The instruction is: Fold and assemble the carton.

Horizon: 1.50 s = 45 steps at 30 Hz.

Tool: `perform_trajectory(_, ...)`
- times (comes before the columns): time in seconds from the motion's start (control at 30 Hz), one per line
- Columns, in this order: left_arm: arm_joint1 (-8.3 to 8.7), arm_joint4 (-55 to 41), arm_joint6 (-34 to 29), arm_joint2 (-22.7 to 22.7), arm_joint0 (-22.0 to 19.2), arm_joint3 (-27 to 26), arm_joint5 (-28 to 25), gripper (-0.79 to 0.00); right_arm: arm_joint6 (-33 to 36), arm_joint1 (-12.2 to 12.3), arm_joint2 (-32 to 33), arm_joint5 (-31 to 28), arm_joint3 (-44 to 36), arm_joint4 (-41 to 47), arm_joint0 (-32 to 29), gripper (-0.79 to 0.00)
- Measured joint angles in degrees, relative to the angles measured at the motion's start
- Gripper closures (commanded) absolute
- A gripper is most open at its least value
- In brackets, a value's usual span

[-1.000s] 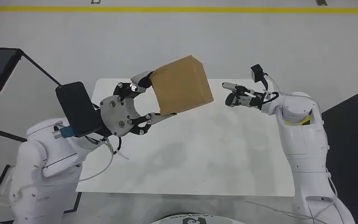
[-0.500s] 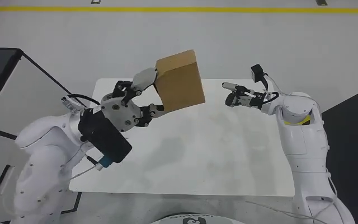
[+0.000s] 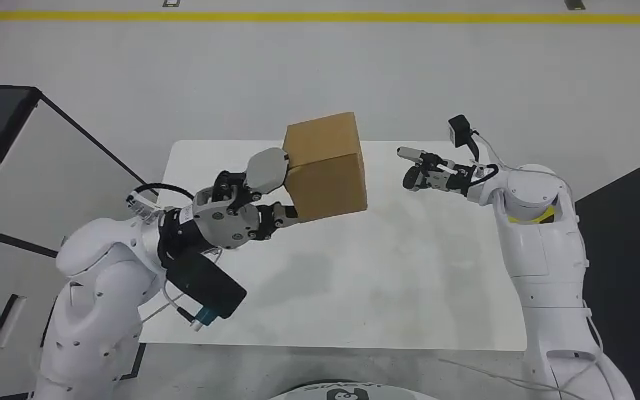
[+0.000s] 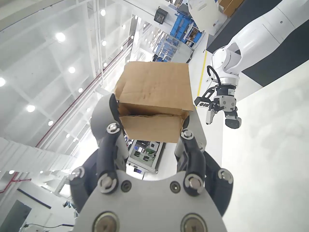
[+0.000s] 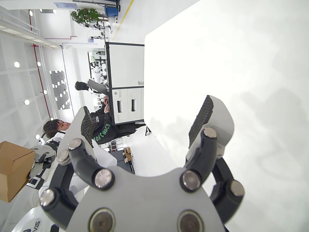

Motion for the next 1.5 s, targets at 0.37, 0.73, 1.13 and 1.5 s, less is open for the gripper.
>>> perform_trajectory(0.37, 0.94, 22.28, 14.65, -1.29, 2.22, 0.92, 18.05, 0.000, 0.00, 0.00, 0.00, 0.00, 0.00, 0.00, 0.00, -0.785)
perform_trajectory(0.73, 0.98, 25.51, 17.79, -0.55, 3.62, 1.31, 26.38, 0.000, 0.00, 0.00, 0.00, 0.00, 0.00, 0.00, 0.00, -0.785)
perform_trajectory(1.13, 0.70, 31.34, 16.78, -0.53, 2.64, 1.37, 39.38, 0.000, 0.00, 0.00, 0.00, 0.00, 0.00, 0.00, 0.00, -0.785)
perform_trajectory(1.5, 0.98, 41.42, 18.83, -1.16, 2.32, 0.74, 46.60, 0.000, 0.00, 0.00, 0.00, 0.00, 0.00, 0.00, 0.00, -0.785)
